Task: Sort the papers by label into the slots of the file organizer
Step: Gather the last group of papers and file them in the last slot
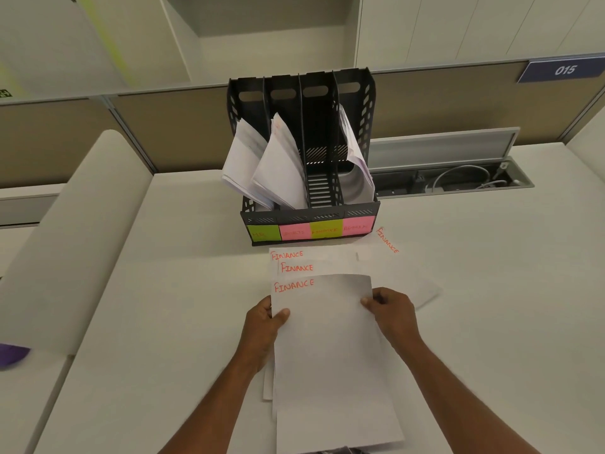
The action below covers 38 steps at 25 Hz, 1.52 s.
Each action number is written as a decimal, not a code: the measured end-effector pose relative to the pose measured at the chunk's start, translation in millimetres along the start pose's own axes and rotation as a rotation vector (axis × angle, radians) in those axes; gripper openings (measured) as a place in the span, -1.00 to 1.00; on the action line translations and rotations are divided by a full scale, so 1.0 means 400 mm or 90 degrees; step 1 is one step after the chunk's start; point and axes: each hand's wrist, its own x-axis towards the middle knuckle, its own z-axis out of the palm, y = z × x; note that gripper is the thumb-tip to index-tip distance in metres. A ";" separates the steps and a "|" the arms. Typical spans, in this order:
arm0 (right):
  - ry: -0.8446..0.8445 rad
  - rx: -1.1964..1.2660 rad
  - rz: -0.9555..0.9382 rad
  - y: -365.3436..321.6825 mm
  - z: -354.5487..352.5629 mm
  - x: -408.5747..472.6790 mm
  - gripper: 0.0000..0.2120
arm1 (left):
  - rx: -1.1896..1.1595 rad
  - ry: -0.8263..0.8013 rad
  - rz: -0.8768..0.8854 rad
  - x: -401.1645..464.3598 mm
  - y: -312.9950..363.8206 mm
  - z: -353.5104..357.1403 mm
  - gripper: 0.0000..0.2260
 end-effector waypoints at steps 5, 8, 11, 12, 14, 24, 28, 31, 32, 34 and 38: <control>-0.014 0.039 0.019 0.001 -0.005 -0.016 -0.71 | -0.038 0.012 -0.008 0.002 0.003 -0.012 -0.77; -0.092 0.062 0.035 0.006 -0.010 -0.021 -0.80 | -0.081 0.010 -0.006 0.009 0.010 -0.008 -0.79; -0.098 0.078 0.022 0.003 -0.002 -0.036 -0.86 | -0.067 -0.008 -0.006 0.007 0.010 0.010 -0.80; -0.089 0.088 0.022 0.000 0.005 -0.043 -0.86 | -0.052 -0.012 -0.010 0.004 0.007 0.017 -0.80; -0.082 0.125 0.034 -0.008 0.022 -0.057 -0.86 | -0.014 -0.006 -0.023 -0.003 0.003 0.028 -0.77; -0.037 -0.289 0.052 0.007 0.029 -0.023 -0.44 | 0.019 0.160 -0.017 0.023 -0.011 -0.052 -0.82; -0.074 -0.213 0.089 0.005 0.066 -0.031 -0.42 | 0.051 0.132 0.027 0.014 -0.022 -0.024 -0.74; -0.082 -0.098 0.115 0.010 0.066 -0.031 -0.55 | 0.046 0.138 0.001 0.022 -0.025 -0.027 -0.77; -0.080 -0.078 0.113 0.012 0.062 -0.031 -0.64 | 0.043 0.146 -0.010 0.023 -0.027 -0.030 -0.80; -0.066 -0.102 0.094 0.010 0.054 -0.032 -0.93 | 0.022 0.150 -0.025 0.018 -0.028 -0.034 -0.83; 0.030 -0.029 0.057 0.014 0.023 -0.023 -0.79 | -0.068 0.154 -0.066 0.017 -0.010 -0.052 -0.78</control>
